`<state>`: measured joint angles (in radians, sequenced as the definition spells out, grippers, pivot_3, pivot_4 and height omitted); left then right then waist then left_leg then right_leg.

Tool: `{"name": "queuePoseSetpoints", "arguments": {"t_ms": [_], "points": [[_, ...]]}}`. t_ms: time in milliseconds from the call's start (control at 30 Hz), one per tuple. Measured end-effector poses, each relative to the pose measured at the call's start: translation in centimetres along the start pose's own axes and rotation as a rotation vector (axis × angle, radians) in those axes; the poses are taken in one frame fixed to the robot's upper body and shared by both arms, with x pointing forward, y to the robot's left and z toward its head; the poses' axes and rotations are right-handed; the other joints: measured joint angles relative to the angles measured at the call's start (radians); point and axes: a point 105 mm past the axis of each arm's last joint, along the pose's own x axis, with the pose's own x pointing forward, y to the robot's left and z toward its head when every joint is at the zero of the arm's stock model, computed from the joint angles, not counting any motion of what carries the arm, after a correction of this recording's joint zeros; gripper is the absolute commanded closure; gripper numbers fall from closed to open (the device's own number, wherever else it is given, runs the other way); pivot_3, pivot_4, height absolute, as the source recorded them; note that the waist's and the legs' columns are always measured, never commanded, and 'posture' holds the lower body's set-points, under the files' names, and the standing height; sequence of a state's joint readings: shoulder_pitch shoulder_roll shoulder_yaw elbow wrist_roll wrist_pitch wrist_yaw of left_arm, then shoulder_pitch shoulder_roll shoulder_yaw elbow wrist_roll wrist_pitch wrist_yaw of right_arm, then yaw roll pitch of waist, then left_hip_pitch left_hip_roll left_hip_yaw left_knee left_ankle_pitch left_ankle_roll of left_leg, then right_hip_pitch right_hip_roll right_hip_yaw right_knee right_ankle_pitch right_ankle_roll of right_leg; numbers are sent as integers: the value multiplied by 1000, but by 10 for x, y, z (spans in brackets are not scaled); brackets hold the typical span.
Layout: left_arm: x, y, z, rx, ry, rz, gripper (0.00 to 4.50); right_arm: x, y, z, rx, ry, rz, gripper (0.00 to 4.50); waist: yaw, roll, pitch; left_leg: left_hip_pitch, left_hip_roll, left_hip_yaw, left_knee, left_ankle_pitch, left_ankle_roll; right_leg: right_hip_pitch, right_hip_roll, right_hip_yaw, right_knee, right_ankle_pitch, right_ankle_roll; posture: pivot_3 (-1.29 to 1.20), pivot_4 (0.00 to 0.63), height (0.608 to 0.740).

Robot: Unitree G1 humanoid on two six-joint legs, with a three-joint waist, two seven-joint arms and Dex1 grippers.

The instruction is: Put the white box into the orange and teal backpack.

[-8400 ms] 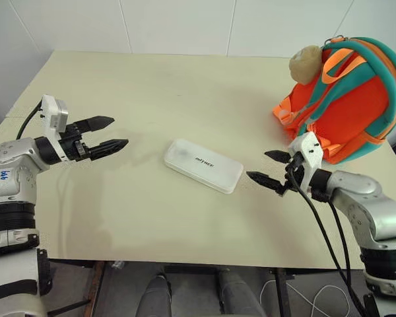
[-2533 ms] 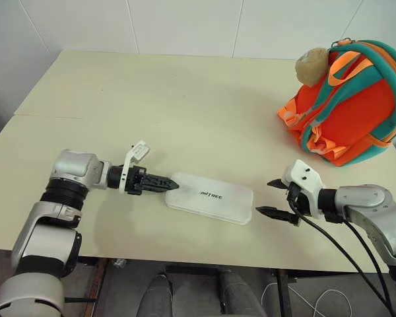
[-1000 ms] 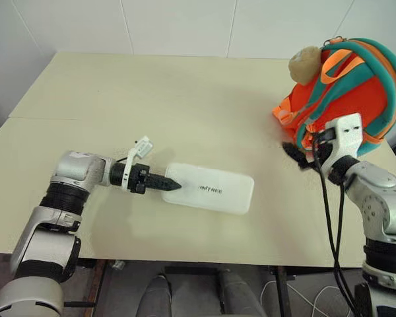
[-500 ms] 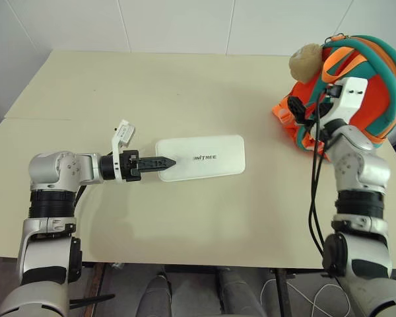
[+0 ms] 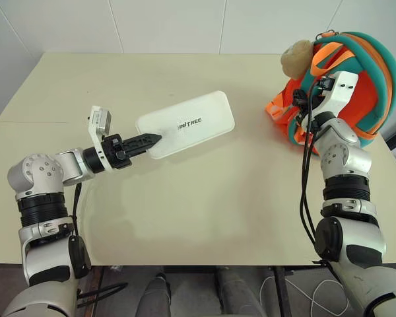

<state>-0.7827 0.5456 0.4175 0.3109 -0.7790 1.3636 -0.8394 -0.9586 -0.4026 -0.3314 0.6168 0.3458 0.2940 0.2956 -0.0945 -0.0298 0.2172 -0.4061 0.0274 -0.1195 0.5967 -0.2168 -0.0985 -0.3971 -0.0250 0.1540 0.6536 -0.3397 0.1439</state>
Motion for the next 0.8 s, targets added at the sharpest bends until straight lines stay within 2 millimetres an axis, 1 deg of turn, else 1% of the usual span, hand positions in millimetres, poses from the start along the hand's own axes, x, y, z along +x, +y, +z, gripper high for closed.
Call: {"name": "queuePoseSetpoints", "arguments": {"t_ms": [100, 200, 333, 400, 433, 567, 700, 800], "points": [[1, 3, 1, -4, -8, 7, 3236, -2, 1, 0, 3, 1, 5, 4500, -1, 0, 0, 0, 0, 0, 0, 0, 0, 0, 0, 0, 0, 0, 0, 0, 150, 740], [4, 0, 6, 12, -12, 0, 3236, -5, 2, 1, 0, 4, 17, 4500, 1, 0, 0, 0, 0, 0, -1, 0, 0, 0, 0, 0, -1, 0, 0, 0, 150, 740], [5, 3, 8, 13, -14, 8, 3236, -11, 12, 4, -5, 9, 71, 4500, 1, 0, 0, 0, 0, 0, -1, 0, 0, 0, 0, 0, -1, 0, 0, 0, 150, 740], [5, 7, 9, 7, -17, 19, 3236, -15, 21, 6, -11, 12, 118, 4500, 1, 0, 0, 0, 0, 0, -2, 0, 0, -1, 0, 0, 0, 0, 0, 0, 150, 740], [3, 9, 11, 11, -20, 30, 3236, -19, 29, 8, -16, 14, 160, 4500, 2, 0, 0, 0, 0, 0, -2, 0, -1, -1, 0, 0, 0, 0, 0, 0, 150, 740], [-2, 10, 24, 43, -45, 52, 3236, -36, 53, 10, -40, 34, 291, 4500, 5, 0, 0, 0, 0, 0, -2, 0, -1, -2, 0, 0, 0, 0, 0, 0, 150, 740], [-10, 17, 35, 64, -70, 84, 3236, -57, 77, 11, -46, 70, 413, 4500, 9, 0, 0, 0, 0, 0, -3, 0, -1, -2, 0, 0, 0, 0, 0, 0, 150, 740], [-17, 24, 39, 71, -82, 116, 3236, -78, 99, 20, -46, 91, 518, 4500, 10, 0, 0, -2, 0, 0, -3, 0, -1, -4, 0, 0, 0, -1, -1, 0, 150, 740]]}}
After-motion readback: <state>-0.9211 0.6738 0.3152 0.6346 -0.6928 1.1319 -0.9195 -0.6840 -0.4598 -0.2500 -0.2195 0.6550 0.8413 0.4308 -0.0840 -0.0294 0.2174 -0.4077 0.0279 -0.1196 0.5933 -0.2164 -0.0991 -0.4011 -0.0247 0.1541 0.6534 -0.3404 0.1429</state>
